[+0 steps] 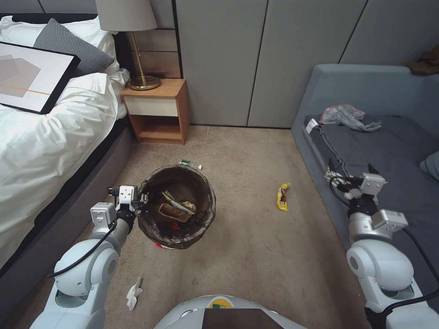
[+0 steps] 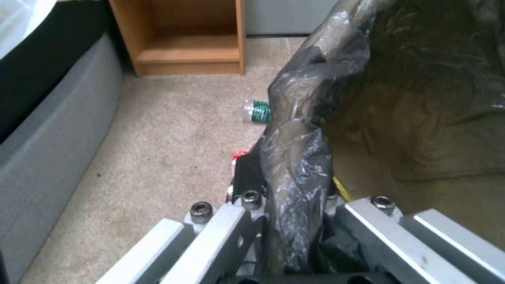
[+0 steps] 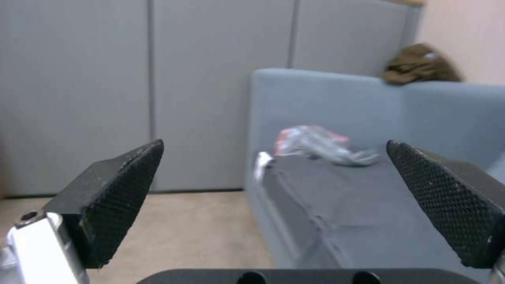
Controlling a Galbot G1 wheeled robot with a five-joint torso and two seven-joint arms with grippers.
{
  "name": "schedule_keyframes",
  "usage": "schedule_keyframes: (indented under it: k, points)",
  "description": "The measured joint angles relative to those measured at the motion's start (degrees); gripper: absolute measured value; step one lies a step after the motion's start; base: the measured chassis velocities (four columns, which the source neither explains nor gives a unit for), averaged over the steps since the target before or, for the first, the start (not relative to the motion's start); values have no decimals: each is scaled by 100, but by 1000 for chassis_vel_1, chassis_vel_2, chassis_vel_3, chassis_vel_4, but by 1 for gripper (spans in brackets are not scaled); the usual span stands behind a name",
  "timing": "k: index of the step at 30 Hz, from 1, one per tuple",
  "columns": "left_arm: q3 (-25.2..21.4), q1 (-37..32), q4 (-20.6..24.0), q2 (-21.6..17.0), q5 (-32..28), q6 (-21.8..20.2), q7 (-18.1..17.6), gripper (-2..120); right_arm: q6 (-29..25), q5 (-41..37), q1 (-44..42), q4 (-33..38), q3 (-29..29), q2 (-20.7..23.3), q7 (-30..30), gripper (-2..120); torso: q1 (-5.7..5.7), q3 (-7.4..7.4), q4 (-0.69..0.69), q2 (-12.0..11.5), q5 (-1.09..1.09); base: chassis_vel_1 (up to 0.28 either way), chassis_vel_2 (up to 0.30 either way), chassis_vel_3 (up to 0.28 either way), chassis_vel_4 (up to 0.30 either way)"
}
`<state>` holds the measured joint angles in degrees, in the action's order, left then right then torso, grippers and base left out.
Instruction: Pick up the trash bin, then pick up the garbage from the floor and place it into the trash bin.
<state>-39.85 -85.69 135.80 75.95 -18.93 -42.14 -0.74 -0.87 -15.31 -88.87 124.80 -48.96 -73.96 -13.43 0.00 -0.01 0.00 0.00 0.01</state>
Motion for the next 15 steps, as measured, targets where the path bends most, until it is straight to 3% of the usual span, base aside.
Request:
schedule_keyframes:
  k: [5, 15]
  points:
    - [14, -28, -11, 62, 3, 0, 7, 0, -541, 622, -160, -164, 32, -548, 150, 100, 0, 0, 1, 0, -1, 0, 0, 0, 0]
    - [-3, -53, -10, 58, 3, 0, 20, 0, -845, 1000, -106, -397, 66, -676, 264, 100, 0, 1, 0, 0, 0, 0, 0, 0, 0]
